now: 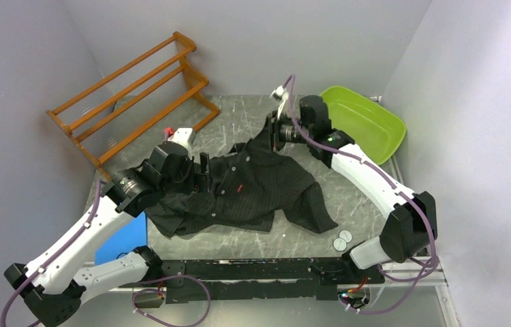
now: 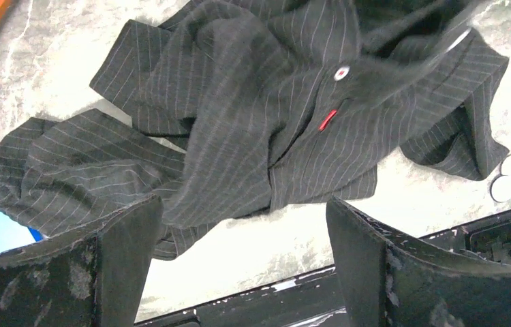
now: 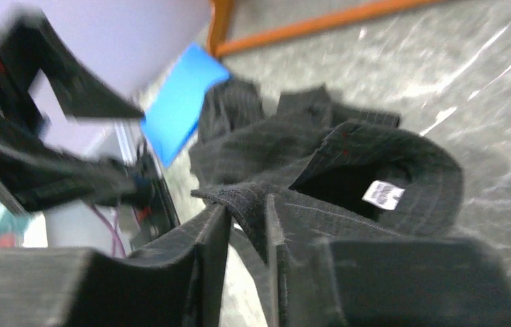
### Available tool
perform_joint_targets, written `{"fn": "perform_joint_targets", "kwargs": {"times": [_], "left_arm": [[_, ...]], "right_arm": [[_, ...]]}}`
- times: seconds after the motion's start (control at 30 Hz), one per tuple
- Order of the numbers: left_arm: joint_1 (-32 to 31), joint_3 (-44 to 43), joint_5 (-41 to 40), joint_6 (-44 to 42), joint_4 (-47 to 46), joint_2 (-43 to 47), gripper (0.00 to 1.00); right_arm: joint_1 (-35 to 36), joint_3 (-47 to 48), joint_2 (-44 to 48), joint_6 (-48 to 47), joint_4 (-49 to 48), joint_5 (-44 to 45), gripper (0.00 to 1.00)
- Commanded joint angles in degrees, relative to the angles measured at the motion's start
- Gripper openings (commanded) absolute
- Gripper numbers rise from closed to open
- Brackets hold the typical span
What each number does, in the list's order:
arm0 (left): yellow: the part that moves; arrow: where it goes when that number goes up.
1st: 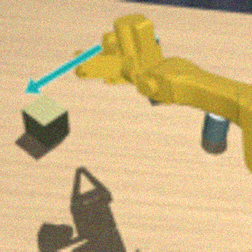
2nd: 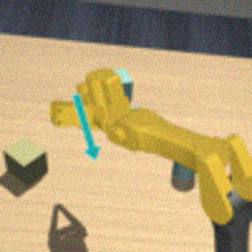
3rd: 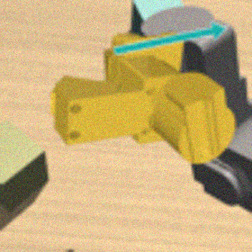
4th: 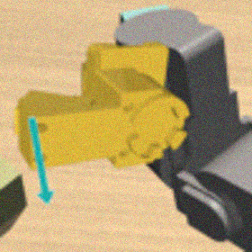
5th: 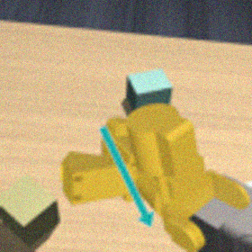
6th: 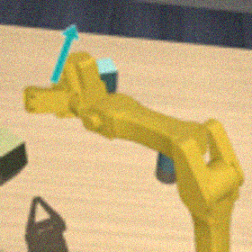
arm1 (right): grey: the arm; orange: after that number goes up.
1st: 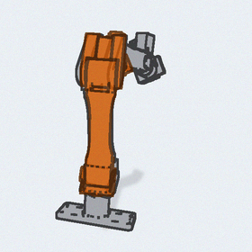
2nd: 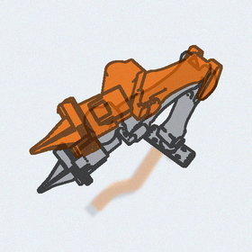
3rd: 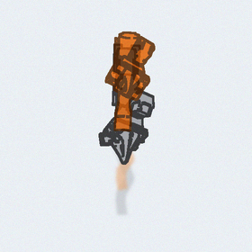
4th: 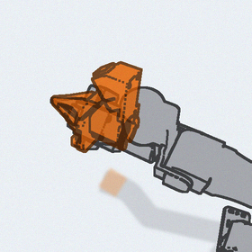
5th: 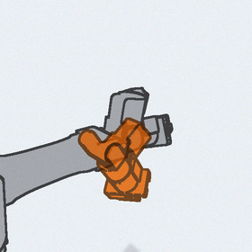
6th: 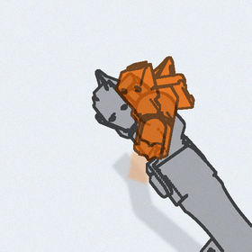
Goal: Pin the brooch onto the clothing
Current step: Flatten out the clothes at the center of the board.
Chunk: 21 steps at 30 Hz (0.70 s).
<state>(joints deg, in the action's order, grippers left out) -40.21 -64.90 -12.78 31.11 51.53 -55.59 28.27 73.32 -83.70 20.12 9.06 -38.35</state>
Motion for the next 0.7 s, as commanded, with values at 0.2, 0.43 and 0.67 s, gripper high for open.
{"fn": "perform_joint_targets", "kwargs": {"times": [0.2,0.43,0.67], "left_arm": [[-0.13,6.36,5.53,2.84,-7.73,-5.38,0.95],[-0.14,6.06,7.59,1.88,-9.08,-8.98,0.95],[-0.13,7.14,7.37,2.41,-9.54,-8.93,0.95]], "right_arm": [[-2.65,-18.66,5.17,-3.29,-1.20,-5.80,0.83],[-12.24,-21.11,1.76,2.94,-4.84,-3.72,0.82],[-15.13,-20.82,-7.69,6.60,-0.39,-3.39,0.71]]}}
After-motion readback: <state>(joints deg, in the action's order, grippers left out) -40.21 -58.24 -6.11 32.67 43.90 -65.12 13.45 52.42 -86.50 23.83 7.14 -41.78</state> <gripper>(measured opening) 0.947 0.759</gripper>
